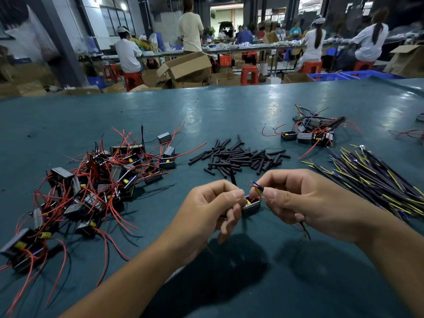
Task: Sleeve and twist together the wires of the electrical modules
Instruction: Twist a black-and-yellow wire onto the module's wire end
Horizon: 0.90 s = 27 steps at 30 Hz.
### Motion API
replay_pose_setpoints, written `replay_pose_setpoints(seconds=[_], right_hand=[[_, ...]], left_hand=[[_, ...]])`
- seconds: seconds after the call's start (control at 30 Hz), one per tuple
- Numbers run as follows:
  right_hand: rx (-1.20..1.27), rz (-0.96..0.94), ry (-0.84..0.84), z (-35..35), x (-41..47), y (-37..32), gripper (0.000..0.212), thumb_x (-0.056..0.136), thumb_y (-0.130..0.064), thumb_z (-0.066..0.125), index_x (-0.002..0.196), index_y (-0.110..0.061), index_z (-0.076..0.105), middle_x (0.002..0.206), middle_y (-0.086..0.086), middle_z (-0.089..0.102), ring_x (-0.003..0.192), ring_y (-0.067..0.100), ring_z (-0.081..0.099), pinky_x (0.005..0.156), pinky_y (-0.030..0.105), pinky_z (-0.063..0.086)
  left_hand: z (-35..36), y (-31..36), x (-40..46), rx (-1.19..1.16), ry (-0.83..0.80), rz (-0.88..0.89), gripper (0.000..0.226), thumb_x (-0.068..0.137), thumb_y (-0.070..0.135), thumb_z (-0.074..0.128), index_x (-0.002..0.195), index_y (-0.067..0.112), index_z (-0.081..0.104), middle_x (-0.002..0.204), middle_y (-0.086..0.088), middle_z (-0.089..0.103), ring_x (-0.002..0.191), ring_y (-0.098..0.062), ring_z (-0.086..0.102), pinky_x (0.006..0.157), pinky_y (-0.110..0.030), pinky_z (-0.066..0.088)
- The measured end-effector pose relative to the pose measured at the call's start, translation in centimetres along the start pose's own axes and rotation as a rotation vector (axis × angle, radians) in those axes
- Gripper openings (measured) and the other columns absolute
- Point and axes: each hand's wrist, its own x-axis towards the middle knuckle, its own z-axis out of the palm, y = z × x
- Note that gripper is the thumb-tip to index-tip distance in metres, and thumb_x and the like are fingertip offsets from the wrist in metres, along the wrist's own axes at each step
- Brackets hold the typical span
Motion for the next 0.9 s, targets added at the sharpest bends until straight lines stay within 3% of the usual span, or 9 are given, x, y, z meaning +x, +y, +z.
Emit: replay_pose_setpoints(seconds=[0.13,0.27,0.43,0.57,0.67,0.83,0.9], right_hand=[[-0.068,0.017,-0.043,-0.4,-0.1,0.1,0.030,0.085,-0.030,0.068,0.098,-0.003,0.066,0.069,0.017,0.049,0.054,0.006,0.041,0.049,0.015,0.033],[-0.123,0.029,-0.063,-0.2,-0.1,0.1,0.030,0.081,-0.036,0.071,0.094,-0.009,0.068,0.065,0.000,0.050,0.055,0.007,0.043,0.050,0.015,0.035],[-0.168,0.029,-0.035,-0.2,-0.2,0.1,0.027,0.083,-0.036,0.069,0.094,-0.011,0.068,0.065,-0.004,0.053,0.056,0.008,0.044,0.051,0.017,0.038],[-0.261,0.013,-0.020,-0.1,-0.2,0.0,0.019,0.091,-0.032,0.065,0.098,-0.014,0.069,0.079,0.008,0.060,0.071,0.014,0.053,0.065,0.027,0.050],[-0.253,-0.006,-0.040,0.1,-0.3,-0.1,0.021,0.096,-0.024,0.059,0.103,-0.006,0.068,0.094,0.012,0.070,0.087,0.016,0.066,0.077,0.032,0.056],[-0.276,-0.047,0.038,0.8,-0.1,-0.1,0.023,0.091,-0.027,0.054,0.097,-0.009,0.068,0.077,0.002,0.067,0.077,0.013,0.064,0.076,0.019,0.049],[-0.263,-0.062,0.072,1.1,0.1,0.1,0.025,0.091,-0.028,0.054,0.093,-0.006,0.066,0.072,0.004,0.060,0.070,0.016,0.059,0.071,0.023,0.050]], left_hand=[[-0.1,0.3,-0.3,-0.035,-0.056,0.083,0.016,0.082,0.030,0.074,0.089,0.015,0.073,0.070,-0.005,0.062,0.045,-0.013,0.050,0.036,-0.019,0.038],[0.2,0.2,-0.5,-0.008,-0.039,0.106,0.017,0.081,0.033,0.077,0.088,0.018,0.074,0.073,-0.004,0.065,0.046,-0.013,0.050,0.035,-0.017,0.035],[0.3,0.0,-0.5,0.066,0.022,0.139,0.013,0.084,0.031,0.076,0.082,0.019,0.071,0.068,0.001,0.063,0.046,-0.011,0.046,0.040,-0.018,0.031],[0.3,0.1,-0.6,0.201,0.048,0.213,0.020,0.084,0.040,0.072,0.083,0.020,0.069,0.059,0.002,0.058,0.045,-0.010,0.044,0.041,-0.021,0.033],[0.2,0.0,-0.7,0.352,0.057,0.337,0.017,0.089,0.040,0.068,0.088,0.023,0.068,0.064,0.003,0.062,0.048,-0.006,0.048,0.047,-0.017,0.037],[0.2,-0.1,-0.9,0.416,0.095,0.435,0.016,0.093,0.041,0.064,0.090,0.026,0.069,0.067,0.011,0.062,0.049,-0.002,0.049,0.050,-0.012,0.038],[0.1,-0.1,-0.9,0.466,0.119,0.472,0.015,0.093,0.042,0.064,0.090,0.028,0.069,0.067,0.010,0.062,0.050,-0.002,0.048,0.050,-0.012,0.036]])
